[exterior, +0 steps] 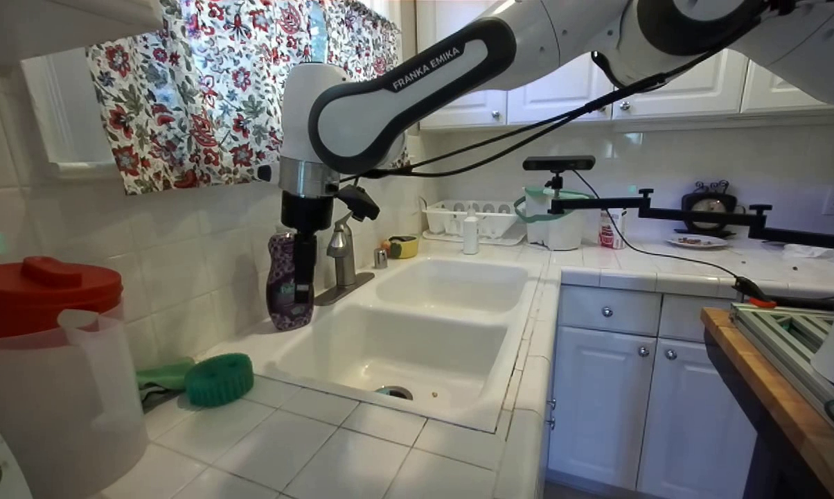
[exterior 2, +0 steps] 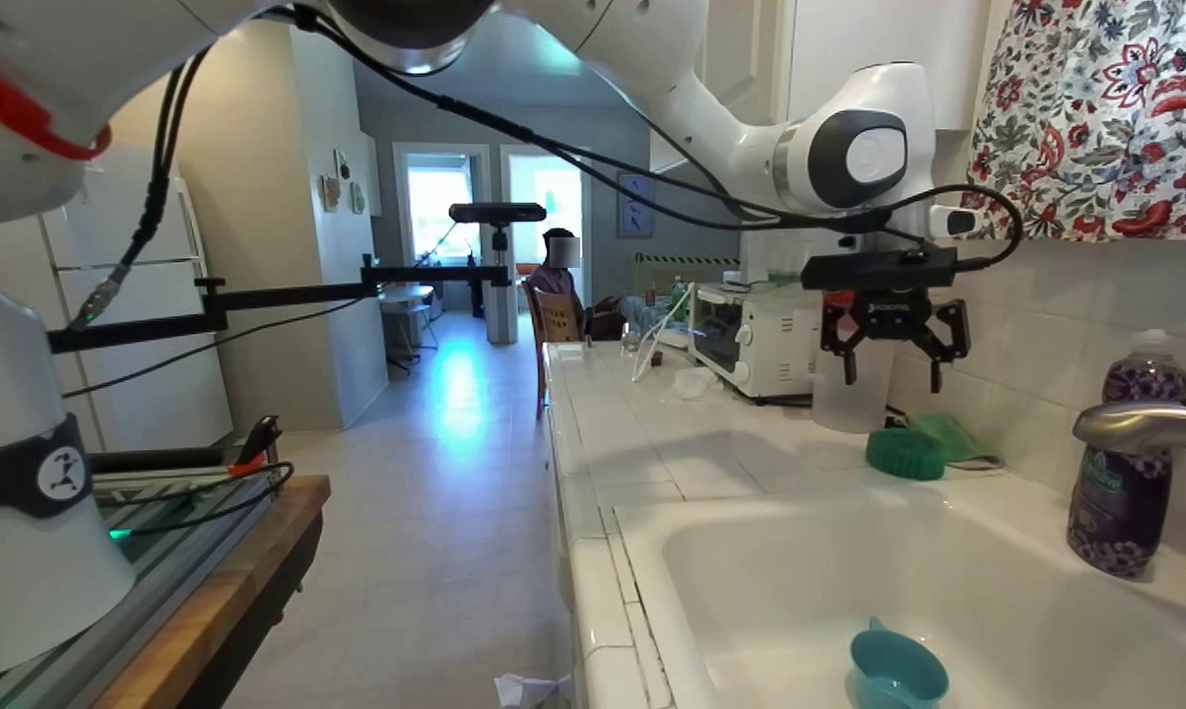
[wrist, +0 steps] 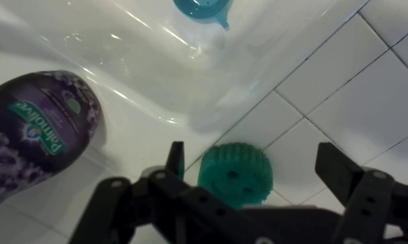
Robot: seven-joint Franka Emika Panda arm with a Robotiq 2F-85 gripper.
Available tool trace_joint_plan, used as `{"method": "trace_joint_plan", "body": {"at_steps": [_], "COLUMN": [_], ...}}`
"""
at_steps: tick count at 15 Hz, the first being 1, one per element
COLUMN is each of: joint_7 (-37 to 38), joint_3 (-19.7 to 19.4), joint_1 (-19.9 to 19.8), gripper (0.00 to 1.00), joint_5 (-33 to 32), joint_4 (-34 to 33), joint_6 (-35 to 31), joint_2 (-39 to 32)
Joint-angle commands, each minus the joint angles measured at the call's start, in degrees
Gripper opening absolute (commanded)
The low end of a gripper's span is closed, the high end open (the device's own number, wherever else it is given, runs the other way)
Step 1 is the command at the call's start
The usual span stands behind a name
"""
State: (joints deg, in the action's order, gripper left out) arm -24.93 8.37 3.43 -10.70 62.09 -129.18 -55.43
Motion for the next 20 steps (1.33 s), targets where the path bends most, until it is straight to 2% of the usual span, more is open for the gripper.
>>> {"method": "trace_joint_plan", "body": {"at_steps": [1,8,13,20], "joint_7": [-0.3,-0.7,-0.3,-1.5], "joint_3": [-0.8,-2.6,-2.1,-1.6], "joint_1": [0.6,1.5,2.7,3.6], "gripper": [1.00,1.00,1.00,1.00], "joint_5": [0.8,-0.2,0.7,1.6], "joint_4": [-0.2,-6.4,-14.5,-24.0], "joint_6": [0.1,-4.8,-7.2,-5.3], "joint_2": [0.0,-6.2,-12.4,-18.7]}}
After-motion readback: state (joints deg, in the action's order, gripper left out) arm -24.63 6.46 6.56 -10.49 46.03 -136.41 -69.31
